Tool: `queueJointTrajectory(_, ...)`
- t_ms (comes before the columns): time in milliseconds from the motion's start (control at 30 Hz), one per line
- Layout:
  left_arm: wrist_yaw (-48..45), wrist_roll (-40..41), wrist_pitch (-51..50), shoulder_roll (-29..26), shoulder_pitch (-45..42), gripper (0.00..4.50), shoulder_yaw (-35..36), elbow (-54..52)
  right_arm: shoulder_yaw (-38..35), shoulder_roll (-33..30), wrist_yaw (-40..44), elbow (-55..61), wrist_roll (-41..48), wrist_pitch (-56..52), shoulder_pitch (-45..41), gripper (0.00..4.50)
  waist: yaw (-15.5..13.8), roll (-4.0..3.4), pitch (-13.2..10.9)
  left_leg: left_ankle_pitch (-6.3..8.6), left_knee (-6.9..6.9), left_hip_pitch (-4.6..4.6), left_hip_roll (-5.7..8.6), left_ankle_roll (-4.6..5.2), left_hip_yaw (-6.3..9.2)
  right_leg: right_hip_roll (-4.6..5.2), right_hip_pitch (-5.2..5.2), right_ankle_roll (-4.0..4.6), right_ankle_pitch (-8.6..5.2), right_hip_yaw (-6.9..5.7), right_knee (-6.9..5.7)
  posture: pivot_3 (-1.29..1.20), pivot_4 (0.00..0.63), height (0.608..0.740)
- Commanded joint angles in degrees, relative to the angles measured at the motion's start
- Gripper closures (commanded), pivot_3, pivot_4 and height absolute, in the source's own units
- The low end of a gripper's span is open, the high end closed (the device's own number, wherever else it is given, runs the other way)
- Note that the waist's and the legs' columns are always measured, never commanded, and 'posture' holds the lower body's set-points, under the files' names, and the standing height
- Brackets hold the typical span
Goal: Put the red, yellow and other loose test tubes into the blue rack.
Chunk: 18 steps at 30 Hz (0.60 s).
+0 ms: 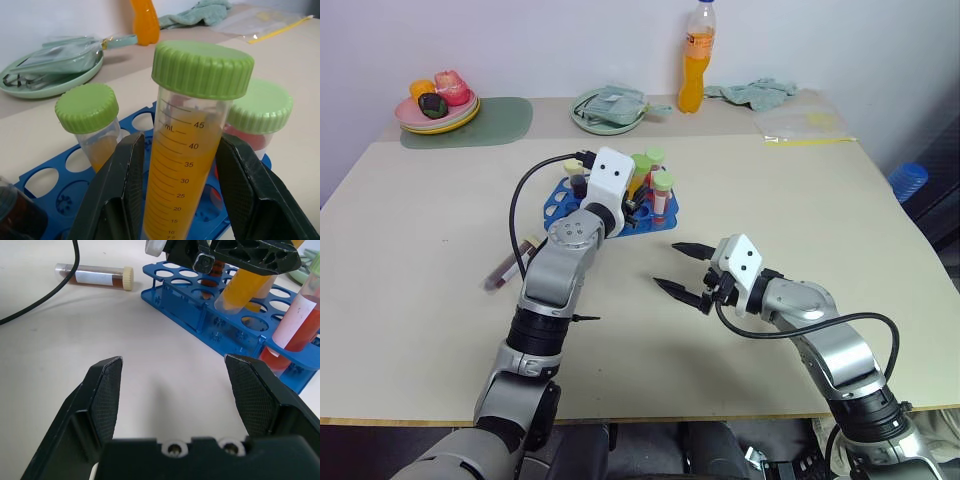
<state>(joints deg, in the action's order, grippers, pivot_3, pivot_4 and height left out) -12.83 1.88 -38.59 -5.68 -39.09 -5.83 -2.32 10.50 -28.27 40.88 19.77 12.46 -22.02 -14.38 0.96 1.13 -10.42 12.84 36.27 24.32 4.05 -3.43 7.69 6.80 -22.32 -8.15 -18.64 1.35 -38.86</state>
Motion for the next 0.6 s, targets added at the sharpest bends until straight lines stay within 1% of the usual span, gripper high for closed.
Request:
queueJointTrajectory(33,0.3,0.1,0.4,-0.2,-1.3,2.59,0.6,-0.9,-0.1,0.4,0.0,1.0,0.0,1.3,-0.1,0.9,0.0,0.0,0.0,0.0,0.0,0.0,0.0,0.0,0.0,0.0,0.0,0.0,0.0,0.0,0.0,0.0,0.15,0.74)
queueJointTrajectory(100,0.3,0.2,0.5,-0.2,-1.3,3.18,0.6,-0.7,0.0,0.4,0.1,0.9,-0.1,1.5,-0.2,0.9,0.0,0.0,0.0,0.0,0.0,0.0,0.0,0.0,0.0,0.0,0.0,0.0,0.0,0.0,0.0,0.0,0.15,0.74)
queueJointTrajectory(133,0.4,0.0,0.5,-0.3,-1.3,3.57,0.4,-0.7,0.0,0.4,0.1,0.8,-0.2,1.5,-0.2,0.9,0.0,0.0,0.0,0.0,0.0,0.0,0.0,0.0,0.0,0.0,0.0,0.0,0.0,0.0,0.0,0.0,0.15,0.74)
queueJointTrajectory(167,0.6,-0.3,0.5,-0.5,-1.3,3.77,0.2,-0.8,0.1,0.4,0.1,0.9,-0.2,1.5,-0.1,0.9,0.0,0.0,0.0,0.0,0.0,0.0,0.0,0.0,0.0,0.0,0.0,0.0,0.0,0.0,0.0,0.0,0.15,0.74)
queueJointTrajectory(400,1.1,-0.8,0.7,-0.9,-0.8,3.77,-0.2,-1.4,0.1,0.5,0.0,1.2,-0.4,1.5,0.1,0.9,0.0,0.0,0.0,0.0,0.0,0.0,0.0,0.0,0.0,0.0,0.0,0.0,0.0,0.0,0.0,0.0,0.15,0.74)
queueJointTrajectory(600,2.7,-1.3,6.4,-0.3,2.6,3.77,0.5,-1.9,0.2,0.5,0.0,1.1,-0.5,1.7,0.2,0.9,0.1,0.0,0.0,0.0,-0.01,0.0,-0.01,0.0,0.0,0.0,-0.01,0.0,0.0,0.01,0.0,0.0,0.15,0.74)
